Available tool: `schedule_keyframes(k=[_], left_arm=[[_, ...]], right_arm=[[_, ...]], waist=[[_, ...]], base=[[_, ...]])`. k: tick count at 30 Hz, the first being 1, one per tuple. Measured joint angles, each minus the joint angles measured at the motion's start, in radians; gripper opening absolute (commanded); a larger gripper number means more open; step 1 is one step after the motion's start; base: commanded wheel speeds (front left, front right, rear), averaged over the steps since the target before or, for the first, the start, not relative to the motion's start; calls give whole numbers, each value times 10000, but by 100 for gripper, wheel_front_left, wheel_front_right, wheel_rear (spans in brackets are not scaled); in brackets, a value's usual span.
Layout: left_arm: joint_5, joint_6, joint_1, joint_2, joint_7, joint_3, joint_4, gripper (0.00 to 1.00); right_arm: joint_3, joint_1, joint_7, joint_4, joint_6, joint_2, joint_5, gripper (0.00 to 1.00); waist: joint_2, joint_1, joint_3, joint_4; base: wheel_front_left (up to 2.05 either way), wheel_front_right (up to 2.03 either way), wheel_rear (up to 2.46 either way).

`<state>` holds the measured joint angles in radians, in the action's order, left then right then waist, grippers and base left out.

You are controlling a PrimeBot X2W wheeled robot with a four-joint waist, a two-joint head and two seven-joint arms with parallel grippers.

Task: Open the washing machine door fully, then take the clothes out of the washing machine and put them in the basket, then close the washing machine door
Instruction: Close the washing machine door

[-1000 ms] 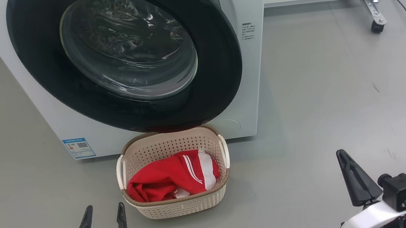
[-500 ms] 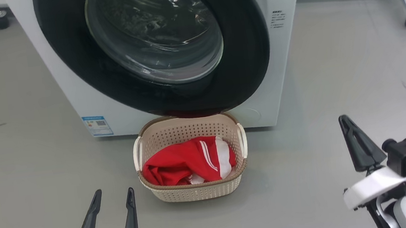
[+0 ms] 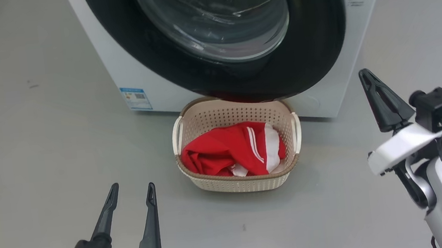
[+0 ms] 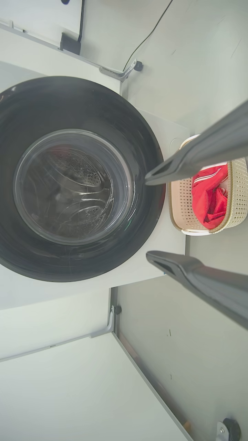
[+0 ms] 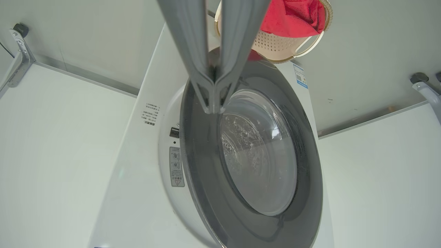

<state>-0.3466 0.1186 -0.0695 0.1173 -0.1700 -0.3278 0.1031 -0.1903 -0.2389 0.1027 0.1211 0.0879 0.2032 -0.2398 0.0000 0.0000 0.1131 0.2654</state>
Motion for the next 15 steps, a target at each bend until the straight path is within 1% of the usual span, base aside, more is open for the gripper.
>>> schedule_keyframes(k=[5, 11, 13, 15], left_arm=[[0, -8, 287, -65, -88, -27, 52, 100], [0, -12, 615, -128, -205, -50, 71, 100], [4, -12, 693, -144, -253, -50, 71, 100], [4, -12, 753, -176, -261, -59, 67, 100]], right_arm=[[-194, -910, -391, 251, 157, 136, -54, 0], [-500, -2261, -922, 602, 257, 518, -63, 0], [-616, -2696, -1083, 713, 334, 564, -155, 0], [-736, -3117, -1187, 815, 341, 577, -263, 0]], waist=[[0, 0, 449, 360], [0, 0, 1006, 727], [0, 0, 1192, 822], [0, 0, 1374, 902]], base=[[0, 0, 0], [0, 0, 0], [0, 0, 0], [0, 0, 0]])
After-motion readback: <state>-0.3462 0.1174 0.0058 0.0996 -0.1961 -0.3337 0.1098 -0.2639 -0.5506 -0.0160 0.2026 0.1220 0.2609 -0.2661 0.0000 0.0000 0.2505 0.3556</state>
